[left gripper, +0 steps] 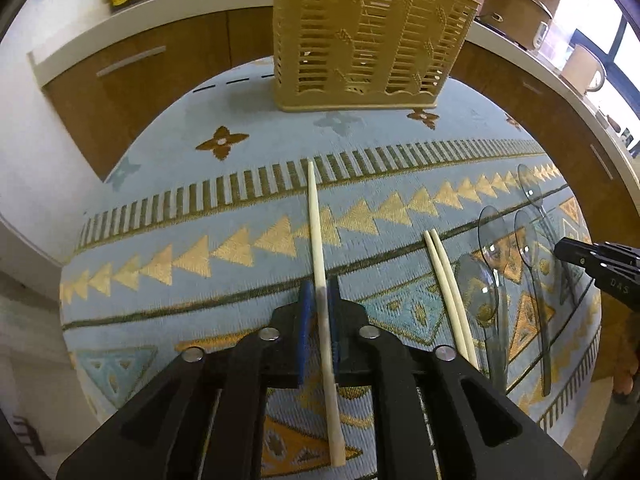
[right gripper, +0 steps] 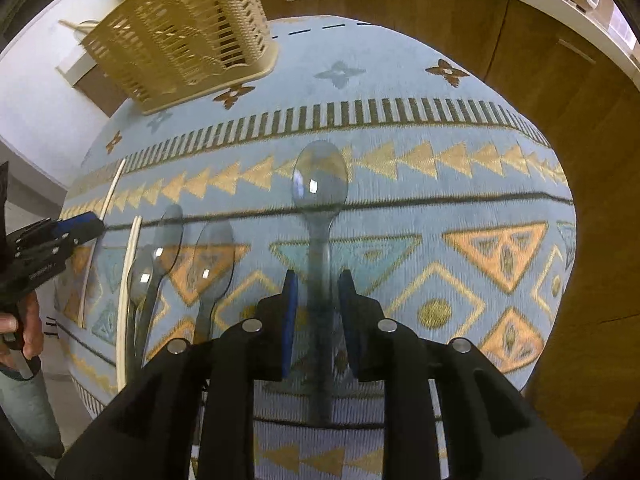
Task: Organize utensils
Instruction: 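Grasp a chopstick with the left tool while the right tool grasps a clear spoon, then lift the chopstick and spoon to the yellow caddy and release both inside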
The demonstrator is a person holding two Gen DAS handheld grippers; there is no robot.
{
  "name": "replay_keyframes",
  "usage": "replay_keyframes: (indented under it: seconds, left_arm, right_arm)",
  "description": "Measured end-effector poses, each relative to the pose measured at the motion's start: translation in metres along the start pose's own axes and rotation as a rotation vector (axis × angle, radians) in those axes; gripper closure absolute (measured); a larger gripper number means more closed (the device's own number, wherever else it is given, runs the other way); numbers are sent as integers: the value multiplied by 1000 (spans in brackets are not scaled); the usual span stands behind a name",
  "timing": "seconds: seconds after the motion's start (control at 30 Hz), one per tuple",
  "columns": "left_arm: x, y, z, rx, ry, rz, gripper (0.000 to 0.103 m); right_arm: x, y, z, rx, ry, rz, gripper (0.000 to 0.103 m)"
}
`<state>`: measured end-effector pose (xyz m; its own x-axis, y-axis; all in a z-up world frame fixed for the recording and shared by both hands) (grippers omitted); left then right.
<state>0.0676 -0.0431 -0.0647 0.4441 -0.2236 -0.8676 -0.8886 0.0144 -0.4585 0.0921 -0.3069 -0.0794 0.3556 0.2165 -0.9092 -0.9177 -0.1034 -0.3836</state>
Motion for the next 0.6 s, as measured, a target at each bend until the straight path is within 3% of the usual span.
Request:
replay_keyframes:
  seconds: [0.1, 0.3, 0.4, 0.57, 0.6]
  left_arm:
    - [5, -10, 0, 7, 28, 30, 75]
    - [20, -22, -11, 108, -12, 98, 73]
    - [24, -23, -19, 173, -52, 115, 73]
    - [25, -17, -32, 231, -105, 81, 83]
    - [25, -15, -36, 237, -98, 76, 93]
  right_arm:
    - [5, -11, 0, 9, -2, 27, 84]
    - [10, -21, 10, -23, 74, 82, 85]
    - [10, -18, 17, -49, 109, 84, 93]
    - [-5, -9, 27, -72, 96, 22, 93]
    - [-12, -8, 30, -83, 99, -5, 93]
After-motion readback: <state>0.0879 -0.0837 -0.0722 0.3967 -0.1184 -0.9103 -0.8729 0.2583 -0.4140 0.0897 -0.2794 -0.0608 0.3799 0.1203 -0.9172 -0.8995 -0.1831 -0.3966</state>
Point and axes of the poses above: each gripper's, at about its wrist camera, not at the fingertips, and x roughly the way its jaws point, z to its left, y to its underside, the point moved 2 cm from there along x, roughly the way its jaws point, and after that the axes turned 10 degrees about -x, right-handed, at the moved point
